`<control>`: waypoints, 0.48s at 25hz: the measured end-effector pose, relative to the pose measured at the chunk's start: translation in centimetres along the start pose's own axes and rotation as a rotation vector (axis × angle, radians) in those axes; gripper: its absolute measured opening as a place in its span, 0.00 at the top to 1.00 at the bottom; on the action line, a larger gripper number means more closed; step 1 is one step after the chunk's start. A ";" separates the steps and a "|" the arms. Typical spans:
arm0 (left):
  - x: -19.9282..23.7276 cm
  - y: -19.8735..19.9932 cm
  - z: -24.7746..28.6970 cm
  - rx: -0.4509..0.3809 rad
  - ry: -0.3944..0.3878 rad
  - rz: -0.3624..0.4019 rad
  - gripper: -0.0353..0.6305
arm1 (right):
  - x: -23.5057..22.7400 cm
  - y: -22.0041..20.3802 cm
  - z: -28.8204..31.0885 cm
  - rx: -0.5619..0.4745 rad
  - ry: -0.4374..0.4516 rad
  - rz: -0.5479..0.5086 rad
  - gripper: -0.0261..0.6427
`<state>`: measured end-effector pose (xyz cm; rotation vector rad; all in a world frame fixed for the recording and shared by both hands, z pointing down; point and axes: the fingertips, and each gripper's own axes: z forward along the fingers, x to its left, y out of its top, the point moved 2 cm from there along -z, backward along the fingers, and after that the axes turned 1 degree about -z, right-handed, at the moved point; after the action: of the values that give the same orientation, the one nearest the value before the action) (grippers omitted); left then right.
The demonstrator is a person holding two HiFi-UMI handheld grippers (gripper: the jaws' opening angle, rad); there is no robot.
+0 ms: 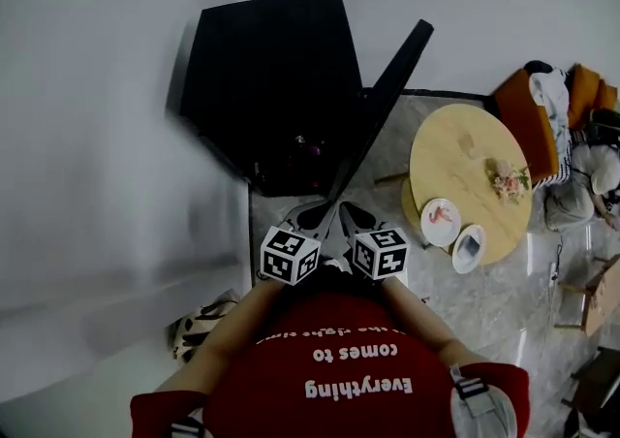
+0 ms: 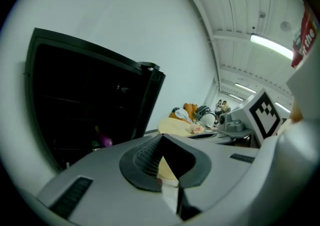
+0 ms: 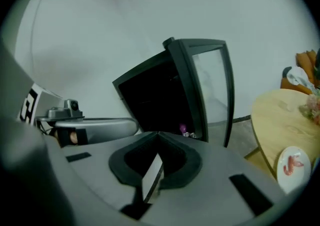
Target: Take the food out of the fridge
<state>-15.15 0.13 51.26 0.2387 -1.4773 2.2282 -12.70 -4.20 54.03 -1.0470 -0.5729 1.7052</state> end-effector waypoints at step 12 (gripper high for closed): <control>10.3 1.0 -5.0 -0.075 0.221 -0.099 0.94 | 4.6 1.3 10.3 0.096 0.064 -0.167 0.93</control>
<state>-24.14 7.12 52.37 0.0395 -1.3948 2.0438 -22.66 0.59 56.63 -0.9553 -0.5178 1.5325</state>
